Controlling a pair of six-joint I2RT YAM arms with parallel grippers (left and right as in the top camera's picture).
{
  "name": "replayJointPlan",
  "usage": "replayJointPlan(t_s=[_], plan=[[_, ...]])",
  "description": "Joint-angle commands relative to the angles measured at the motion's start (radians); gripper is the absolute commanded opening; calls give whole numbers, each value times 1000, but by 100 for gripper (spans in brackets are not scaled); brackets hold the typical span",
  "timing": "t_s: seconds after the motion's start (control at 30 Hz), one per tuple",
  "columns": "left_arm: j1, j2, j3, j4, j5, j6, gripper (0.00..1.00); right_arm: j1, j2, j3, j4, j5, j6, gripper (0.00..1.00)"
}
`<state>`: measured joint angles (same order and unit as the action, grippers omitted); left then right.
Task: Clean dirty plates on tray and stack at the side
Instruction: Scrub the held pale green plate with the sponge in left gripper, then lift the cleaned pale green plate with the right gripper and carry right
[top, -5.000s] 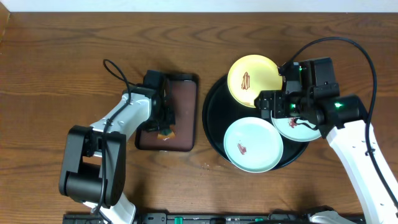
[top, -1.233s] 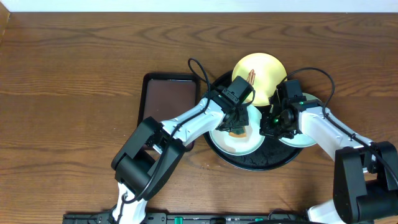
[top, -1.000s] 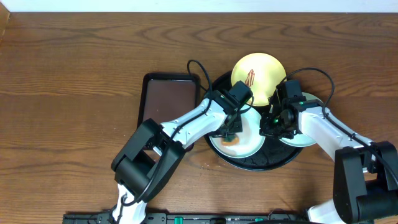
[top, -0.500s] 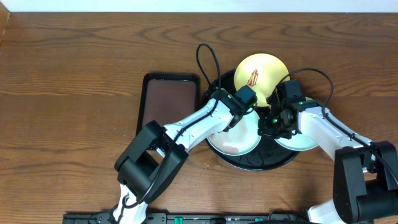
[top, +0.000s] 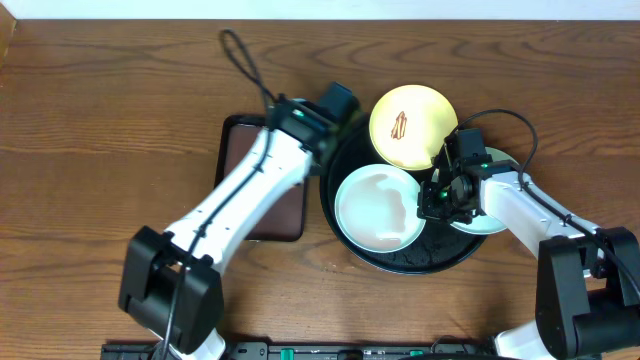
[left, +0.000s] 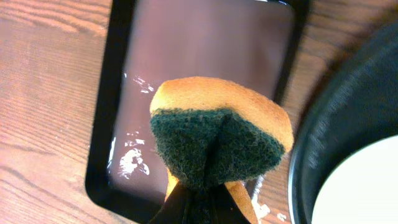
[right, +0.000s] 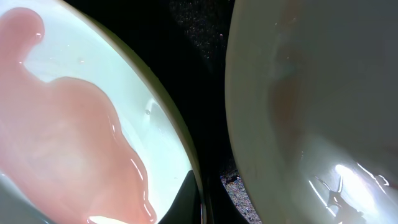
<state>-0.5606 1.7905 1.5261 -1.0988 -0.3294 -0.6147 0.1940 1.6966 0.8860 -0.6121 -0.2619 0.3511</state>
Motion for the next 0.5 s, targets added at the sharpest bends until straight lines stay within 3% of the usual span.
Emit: replayJointPlan(t_s=[0.0, 0.17, 0.2, 0.3, 0.33, 0.37, 0.47], plan=[[107, 6, -84, 64, 155, 109, 7, -8, 7, -17, -11, 78, -8, 1], [270, 6, -270, 212, 310, 218, 7, -8, 7, -16, -11, 78, -9, 1], [300, 6, -288, 228, 343, 244, 13, -8, 7, -17, -11, 78, -9, 1], [384, 5, -307, 249, 464, 320, 49, -8, 7, -17, -9, 78, -8, 1], [401, 1, -301, 230, 489, 319, 56, -8, 7, -16, -9, 78, -9, 1], [415, -5, -297, 215, 510, 319, 56, -8, 7, -16, -9, 78, -9, 3], [470, -51, -284, 175, 576, 320, 58, -8, 7, -16, -3, 77, -9, 24]])
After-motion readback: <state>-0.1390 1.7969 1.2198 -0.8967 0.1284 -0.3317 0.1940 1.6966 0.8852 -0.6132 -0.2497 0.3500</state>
